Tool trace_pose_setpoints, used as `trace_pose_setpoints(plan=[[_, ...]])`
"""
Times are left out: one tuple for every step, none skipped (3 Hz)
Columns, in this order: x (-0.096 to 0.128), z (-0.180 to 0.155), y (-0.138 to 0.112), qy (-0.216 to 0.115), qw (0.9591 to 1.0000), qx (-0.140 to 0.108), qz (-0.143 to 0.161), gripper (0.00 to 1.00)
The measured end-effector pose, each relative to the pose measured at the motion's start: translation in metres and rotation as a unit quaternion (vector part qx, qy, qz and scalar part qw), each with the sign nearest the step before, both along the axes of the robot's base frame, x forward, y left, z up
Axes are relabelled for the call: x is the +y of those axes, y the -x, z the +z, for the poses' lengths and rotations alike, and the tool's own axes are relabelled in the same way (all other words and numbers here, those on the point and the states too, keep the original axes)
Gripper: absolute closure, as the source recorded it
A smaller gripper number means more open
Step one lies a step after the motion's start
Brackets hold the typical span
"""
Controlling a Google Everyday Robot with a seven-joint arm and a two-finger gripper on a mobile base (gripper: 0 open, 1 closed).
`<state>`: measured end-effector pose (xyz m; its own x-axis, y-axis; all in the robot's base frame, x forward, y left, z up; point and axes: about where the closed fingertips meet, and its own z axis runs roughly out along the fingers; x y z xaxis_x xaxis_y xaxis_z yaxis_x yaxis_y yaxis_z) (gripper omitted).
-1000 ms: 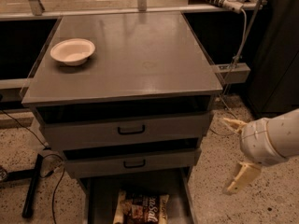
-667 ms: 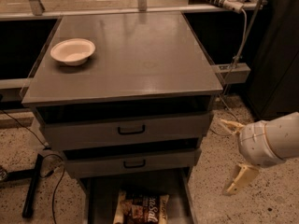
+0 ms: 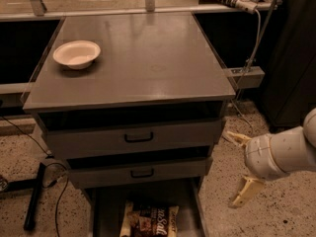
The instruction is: Pick brown chip bag from bottom drawer and place on counter
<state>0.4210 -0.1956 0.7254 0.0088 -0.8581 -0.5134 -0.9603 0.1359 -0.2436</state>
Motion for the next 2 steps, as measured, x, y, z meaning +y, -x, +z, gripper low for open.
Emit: trace_pose_setpoints(plan=[[0.001,-0.054,-0.017,-0.022,0.9998,0.002,0.000,0.00],[0.000,-0.119,-0.032,-0.057,0.9984,0.001,0.004,0.00]])
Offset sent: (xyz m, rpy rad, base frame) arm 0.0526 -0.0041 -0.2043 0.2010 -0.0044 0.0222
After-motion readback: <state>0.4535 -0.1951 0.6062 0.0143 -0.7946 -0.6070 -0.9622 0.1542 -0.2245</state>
